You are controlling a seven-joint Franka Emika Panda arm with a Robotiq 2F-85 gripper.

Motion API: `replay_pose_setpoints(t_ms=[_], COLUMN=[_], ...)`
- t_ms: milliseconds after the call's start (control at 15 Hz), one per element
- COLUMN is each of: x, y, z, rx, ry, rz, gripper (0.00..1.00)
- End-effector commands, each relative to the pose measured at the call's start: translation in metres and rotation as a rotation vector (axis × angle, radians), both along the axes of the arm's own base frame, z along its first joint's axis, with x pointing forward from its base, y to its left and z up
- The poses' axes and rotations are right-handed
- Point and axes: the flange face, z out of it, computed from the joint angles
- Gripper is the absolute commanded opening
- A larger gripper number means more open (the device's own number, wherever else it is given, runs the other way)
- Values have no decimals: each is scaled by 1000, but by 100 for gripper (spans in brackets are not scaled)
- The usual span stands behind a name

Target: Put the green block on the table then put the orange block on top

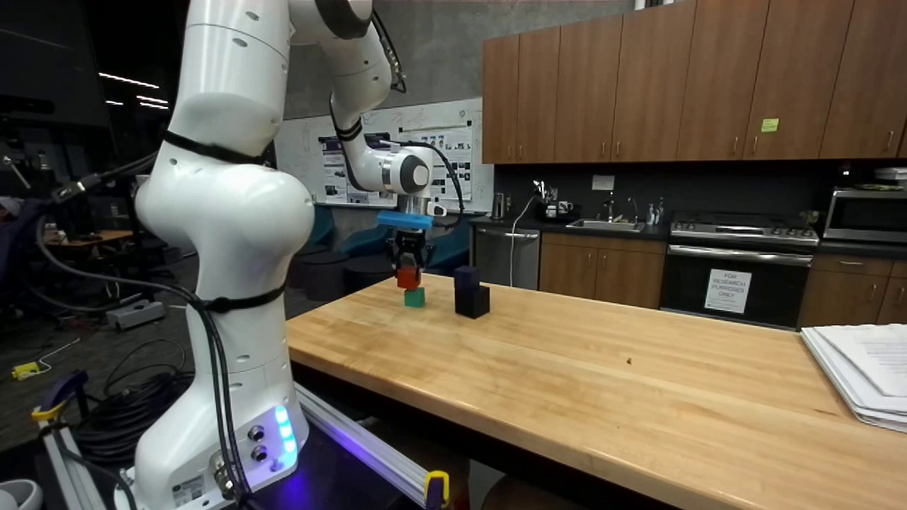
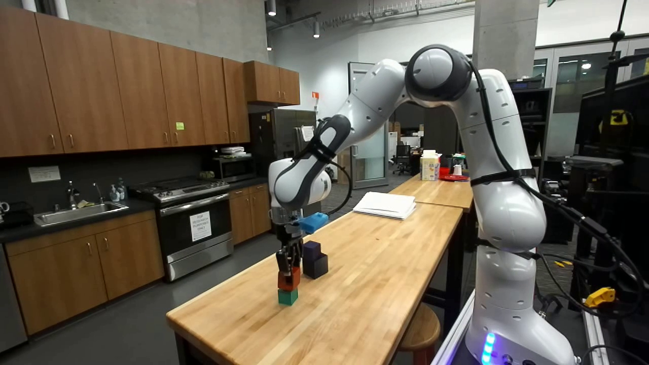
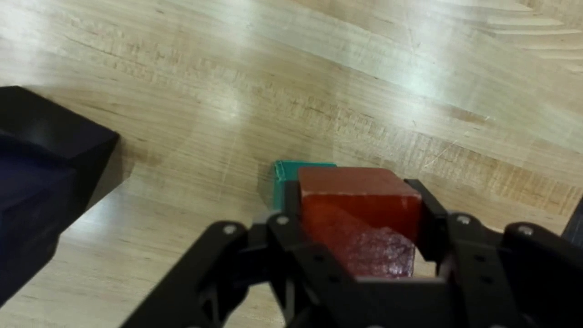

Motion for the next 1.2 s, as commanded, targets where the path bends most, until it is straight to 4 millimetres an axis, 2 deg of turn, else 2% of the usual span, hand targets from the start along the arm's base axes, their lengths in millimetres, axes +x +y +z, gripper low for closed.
replay_pose_setpoints(t_ms=[0,200,267,400,533,867,1133], x=[11,16,17,20,22,21,12], y=[-4,-4,-3,-1,2,1,-1], z=[-2,-5,-7,-9,-9,1,21], rx=[-17,-23,-23,-21,-20,-38,-34], ry=[19,26,27,27,23,11,15], rz=[58,80,88,98,100,77,50], gripper=[31,31,61,86,97,100,100])
